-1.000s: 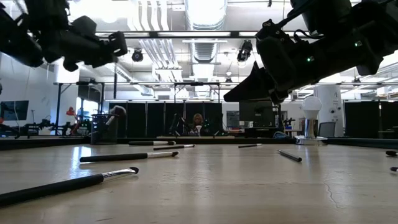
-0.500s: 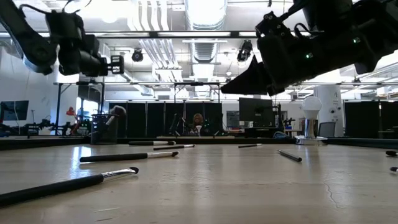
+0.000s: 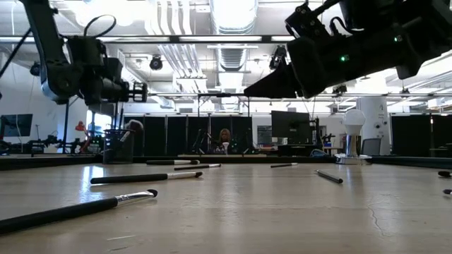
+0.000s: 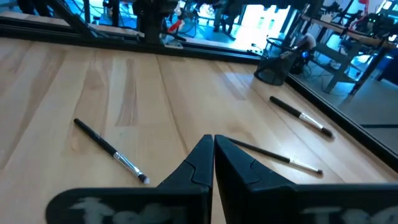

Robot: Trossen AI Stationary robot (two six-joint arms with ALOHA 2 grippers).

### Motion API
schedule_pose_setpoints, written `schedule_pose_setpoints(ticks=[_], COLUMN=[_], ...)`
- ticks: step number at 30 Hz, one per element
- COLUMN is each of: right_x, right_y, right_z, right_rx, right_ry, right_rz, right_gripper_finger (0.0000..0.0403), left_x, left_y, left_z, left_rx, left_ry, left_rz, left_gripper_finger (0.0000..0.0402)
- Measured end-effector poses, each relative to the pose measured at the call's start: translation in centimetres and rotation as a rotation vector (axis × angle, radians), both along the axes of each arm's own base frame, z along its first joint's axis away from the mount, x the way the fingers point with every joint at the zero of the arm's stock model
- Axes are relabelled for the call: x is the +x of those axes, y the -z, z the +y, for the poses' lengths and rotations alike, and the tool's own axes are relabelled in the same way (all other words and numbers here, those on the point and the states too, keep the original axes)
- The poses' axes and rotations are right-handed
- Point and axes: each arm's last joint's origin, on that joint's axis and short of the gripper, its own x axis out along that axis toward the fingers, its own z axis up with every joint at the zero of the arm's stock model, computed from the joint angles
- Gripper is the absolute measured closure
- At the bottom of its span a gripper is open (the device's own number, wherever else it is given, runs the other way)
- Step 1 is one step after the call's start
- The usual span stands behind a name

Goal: Pick & Place Makeup Supplies
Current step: Put the makeup brush into the makeup holder

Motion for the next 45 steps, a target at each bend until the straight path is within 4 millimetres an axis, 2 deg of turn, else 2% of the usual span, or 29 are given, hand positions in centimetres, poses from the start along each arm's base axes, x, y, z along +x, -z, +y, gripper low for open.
schedule_pose_setpoints(ticks=[10, 20, 24, 30, 37, 40, 45], right_x=[0.0, 0.0, 0.0, -0.1, -0.3, -0.3, -0.4], right_y=[0.0, 0.0, 0.0, 0.0, 0.1, 0.1, 0.2], right_z=[0.0, 0.0, 0.0, 0.5, 0.9, 1.0, 1.2], right_rx=[0.007, 0.021, 0.045, 0.055, 0.071, 0.094, 0.122], right_ry=[0.001, 0.004, 0.009, -0.003, -0.011, -0.01, -0.011], right_rz=[-0.003, -0.007, -0.014, -0.016, -0.015, -0.021, -0.026], right_gripper_finger=[0.0394, 0.0394, 0.0394, 0.0394, 0.0394, 0.0394, 0.0394], left_x=[0.4, 0.7, 0.6, 0.9, 2.0, 3.0, 4.5], left_y=[1.6, 0.8, 0.6, 0.3, 1.1, 1.6, 2.3], left_z=[0.1, -1.8, -2.3, -4.0, -7.8, -10.4, -15.9], left_rx=[-0.054, -0.069, -0.129, -0.247, -0.439, -0.478, -0.498], left_ry=[0.001, 0.046, 0.048, 0.21, 0.606, 0.76, 1.066], left_rz=[0.026, 0.031, 0.052, 0.116, 0.213, 0.283, 0.325], left_gripper_finger=[0.0397, 0.0366, 0.0364, 0.037, 0.0395, 0.04, 0.0401])
